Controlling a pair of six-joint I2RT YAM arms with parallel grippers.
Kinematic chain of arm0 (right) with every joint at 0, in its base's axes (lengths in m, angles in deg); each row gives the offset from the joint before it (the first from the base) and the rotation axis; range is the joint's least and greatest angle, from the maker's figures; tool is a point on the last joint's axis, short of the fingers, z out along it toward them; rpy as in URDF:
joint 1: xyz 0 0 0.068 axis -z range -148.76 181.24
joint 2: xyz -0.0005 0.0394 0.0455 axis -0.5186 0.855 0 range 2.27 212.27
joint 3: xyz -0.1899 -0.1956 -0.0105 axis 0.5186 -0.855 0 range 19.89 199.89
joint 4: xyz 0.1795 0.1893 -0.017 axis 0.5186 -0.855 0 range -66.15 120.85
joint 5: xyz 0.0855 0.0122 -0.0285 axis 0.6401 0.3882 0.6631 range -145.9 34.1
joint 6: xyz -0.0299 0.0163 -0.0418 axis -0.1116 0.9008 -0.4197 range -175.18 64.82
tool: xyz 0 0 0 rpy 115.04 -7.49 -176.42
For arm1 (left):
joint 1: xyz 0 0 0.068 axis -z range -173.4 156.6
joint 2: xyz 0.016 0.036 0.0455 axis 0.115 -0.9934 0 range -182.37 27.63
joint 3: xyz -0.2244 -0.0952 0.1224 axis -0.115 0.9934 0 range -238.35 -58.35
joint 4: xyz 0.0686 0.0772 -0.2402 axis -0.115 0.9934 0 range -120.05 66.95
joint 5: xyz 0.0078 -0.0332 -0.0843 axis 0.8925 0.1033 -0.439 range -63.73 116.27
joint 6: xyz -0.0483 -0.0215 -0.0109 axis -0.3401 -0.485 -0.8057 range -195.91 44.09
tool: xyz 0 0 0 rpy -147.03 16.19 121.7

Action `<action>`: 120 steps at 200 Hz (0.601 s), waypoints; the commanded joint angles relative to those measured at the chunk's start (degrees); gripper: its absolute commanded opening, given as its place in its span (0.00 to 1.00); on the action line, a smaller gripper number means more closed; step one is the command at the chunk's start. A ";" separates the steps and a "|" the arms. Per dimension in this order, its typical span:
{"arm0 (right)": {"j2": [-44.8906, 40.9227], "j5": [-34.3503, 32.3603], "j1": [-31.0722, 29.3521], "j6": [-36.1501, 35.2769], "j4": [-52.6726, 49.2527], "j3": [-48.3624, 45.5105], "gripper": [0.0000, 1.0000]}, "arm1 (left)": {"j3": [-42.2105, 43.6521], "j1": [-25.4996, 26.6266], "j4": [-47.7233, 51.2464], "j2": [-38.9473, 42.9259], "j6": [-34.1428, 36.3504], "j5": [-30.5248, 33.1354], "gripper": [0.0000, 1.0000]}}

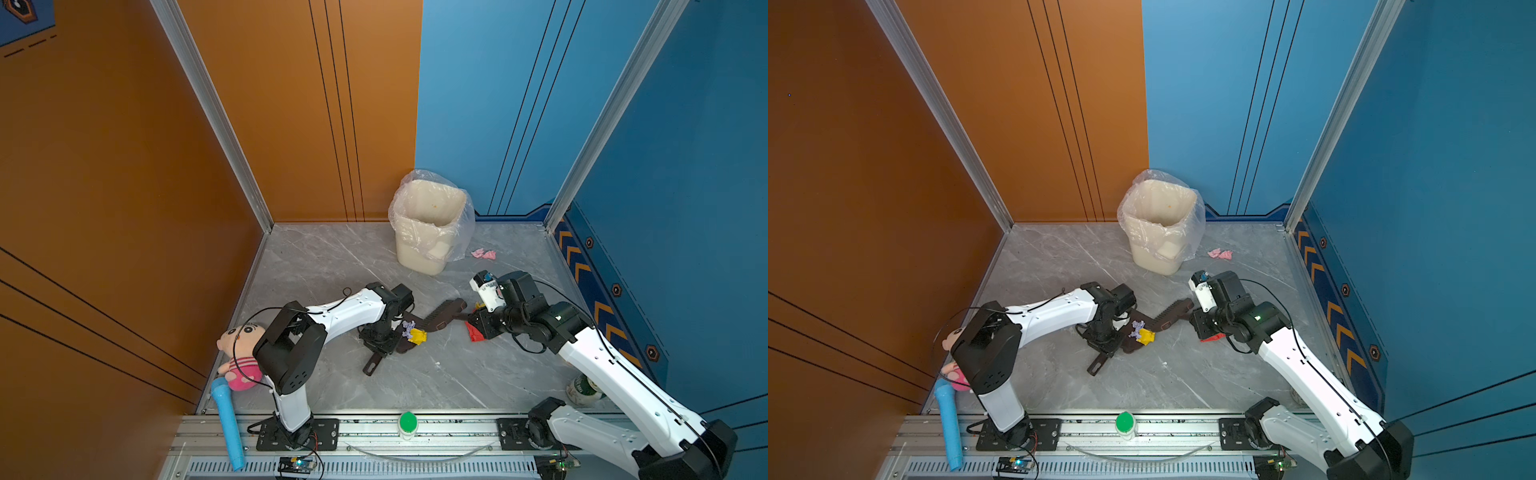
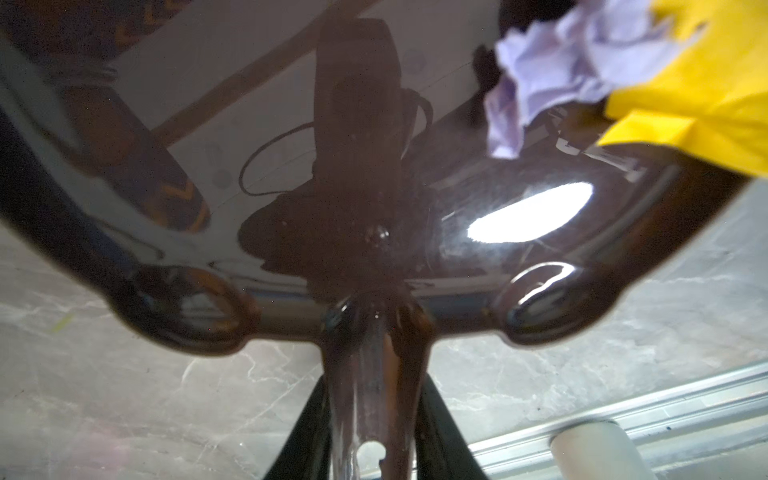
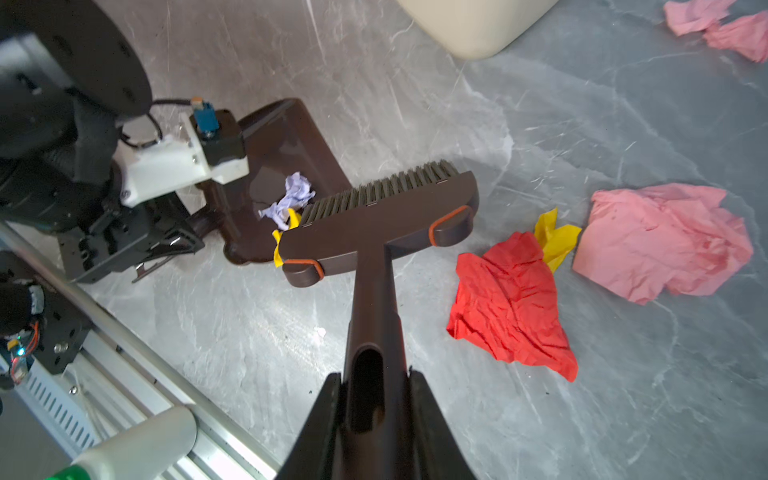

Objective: Sweep away the paper scraps from the table
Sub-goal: 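Push the yellow and purple scraps onto the dustpan with the right-held brush, then lift the loaded dustpan with the left gripper toward the bin while the right withdraws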

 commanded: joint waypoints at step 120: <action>1.58 -0.84 -1.41 -1.15 3.28 5.35 0.00 | -1.17 -0.13 -1.87 4.06 2.13 -4.56 0.00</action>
